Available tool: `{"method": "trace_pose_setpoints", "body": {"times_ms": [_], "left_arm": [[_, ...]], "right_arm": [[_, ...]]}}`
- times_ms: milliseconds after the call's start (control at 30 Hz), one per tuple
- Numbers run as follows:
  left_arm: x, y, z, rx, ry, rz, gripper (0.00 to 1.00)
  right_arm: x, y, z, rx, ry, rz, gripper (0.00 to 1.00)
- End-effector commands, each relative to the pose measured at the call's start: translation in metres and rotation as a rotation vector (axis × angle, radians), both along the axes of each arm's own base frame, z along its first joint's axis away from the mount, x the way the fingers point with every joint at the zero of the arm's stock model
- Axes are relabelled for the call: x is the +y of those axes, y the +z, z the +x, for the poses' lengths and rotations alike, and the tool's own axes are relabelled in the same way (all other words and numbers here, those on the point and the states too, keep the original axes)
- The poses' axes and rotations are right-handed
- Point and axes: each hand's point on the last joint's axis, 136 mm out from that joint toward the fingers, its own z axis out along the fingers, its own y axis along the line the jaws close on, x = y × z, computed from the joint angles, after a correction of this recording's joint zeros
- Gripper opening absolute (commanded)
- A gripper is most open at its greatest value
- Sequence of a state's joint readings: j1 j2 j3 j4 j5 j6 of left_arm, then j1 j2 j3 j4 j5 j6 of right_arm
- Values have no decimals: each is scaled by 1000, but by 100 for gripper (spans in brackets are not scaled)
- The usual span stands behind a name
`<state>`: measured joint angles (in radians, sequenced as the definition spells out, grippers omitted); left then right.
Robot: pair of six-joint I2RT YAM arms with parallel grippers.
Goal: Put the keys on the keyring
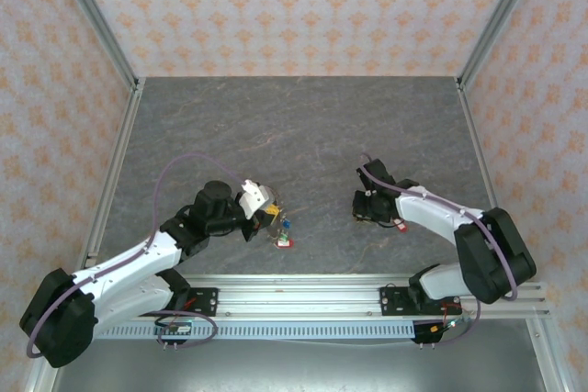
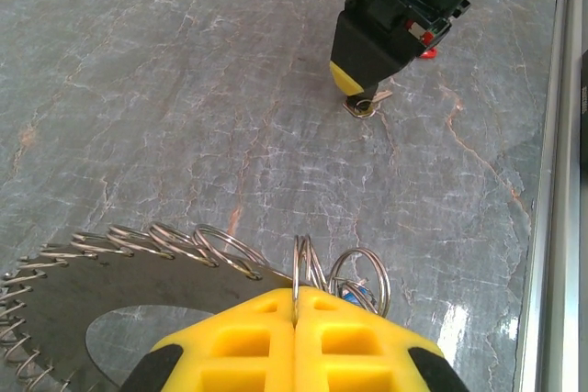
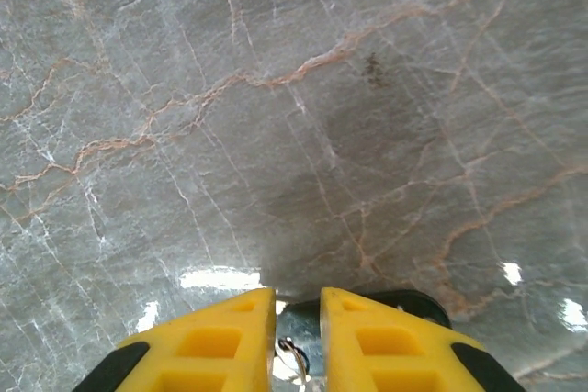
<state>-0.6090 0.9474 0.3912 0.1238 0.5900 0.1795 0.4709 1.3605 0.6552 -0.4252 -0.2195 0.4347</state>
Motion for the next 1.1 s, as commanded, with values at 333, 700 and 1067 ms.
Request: {"method": "trace_pose_setpoints", "body": {"times_ms": [333,700,1067], "left_arm": [[3,3,-1,-23,18,-10,0],[9,0,-4,-31,34,-5,0],[10,-1,-4,-44,38,2,0]], "right_arm": [[0,1,-8,34,-9,-32,21],[12,5,-1,24,7,-3,11],[5,-4,-4,66,5,-96,24]]}}
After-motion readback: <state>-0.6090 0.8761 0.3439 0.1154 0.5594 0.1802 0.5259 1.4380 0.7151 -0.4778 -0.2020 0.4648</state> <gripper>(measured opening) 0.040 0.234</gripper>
